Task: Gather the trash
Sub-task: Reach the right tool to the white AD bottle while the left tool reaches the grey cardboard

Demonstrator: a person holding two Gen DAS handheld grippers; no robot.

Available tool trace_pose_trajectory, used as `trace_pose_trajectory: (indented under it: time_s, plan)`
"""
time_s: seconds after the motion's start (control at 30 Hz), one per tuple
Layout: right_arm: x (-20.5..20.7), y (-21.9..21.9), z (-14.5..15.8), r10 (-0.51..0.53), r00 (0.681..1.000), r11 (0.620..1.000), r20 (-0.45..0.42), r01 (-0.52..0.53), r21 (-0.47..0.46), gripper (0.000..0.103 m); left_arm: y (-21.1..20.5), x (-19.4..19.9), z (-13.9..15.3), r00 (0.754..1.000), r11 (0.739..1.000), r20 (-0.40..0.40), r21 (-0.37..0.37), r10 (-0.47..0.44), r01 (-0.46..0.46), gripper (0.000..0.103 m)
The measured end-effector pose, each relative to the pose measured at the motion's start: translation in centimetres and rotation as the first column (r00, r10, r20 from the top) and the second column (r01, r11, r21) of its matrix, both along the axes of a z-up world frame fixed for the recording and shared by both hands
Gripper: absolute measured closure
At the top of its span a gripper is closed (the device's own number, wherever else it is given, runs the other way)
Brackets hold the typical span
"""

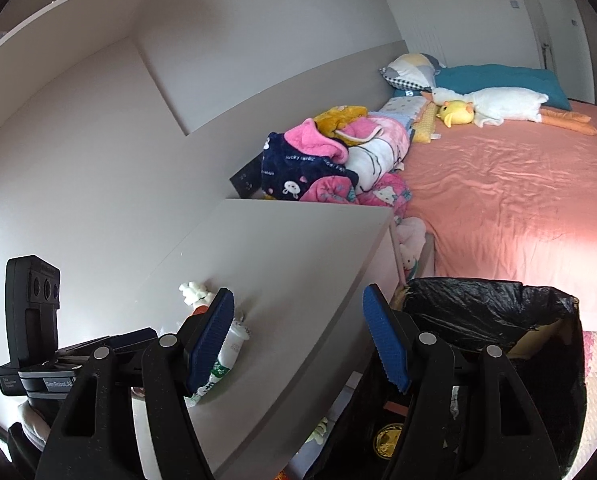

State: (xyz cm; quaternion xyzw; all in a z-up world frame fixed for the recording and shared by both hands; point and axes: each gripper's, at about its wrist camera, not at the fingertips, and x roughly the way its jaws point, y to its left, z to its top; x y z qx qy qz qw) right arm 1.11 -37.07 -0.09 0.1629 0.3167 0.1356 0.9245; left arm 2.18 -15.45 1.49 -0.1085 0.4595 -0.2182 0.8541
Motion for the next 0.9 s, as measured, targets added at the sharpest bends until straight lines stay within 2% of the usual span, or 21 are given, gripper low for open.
trace_pose_trajectory:
  time_s: [0.23, 0.47, 0.9]
  plan:
    - [1.1, 3.6, -1.1, 0.095, 0.995, 0.995, -0.04, -0.095, 0.012, 0.035, 3.3, -0.7, -0.4, 0.998, 0.997, -0.002, 0.02, 0.068, -0.068, 0.013]
    - [2.0, 6.9, -3.3, 0.178, 0.977, 0.984, -0.118, -0.173, 0.049, 0.035, 6.4, -1.7, -1.0, 0.994, 0.993, -0.007, 0.043, 0.109, -0.108, 0.013]
    - [3.1, 11.2, -6.0, 0.232, 0.94, 0.972, -0.25, -0.218, 0.082, 0.032, 10.4, -3.9, -3.2, 0.989, 0.986, -0.039, 0.088, 0.144, -0.14, 0.013]
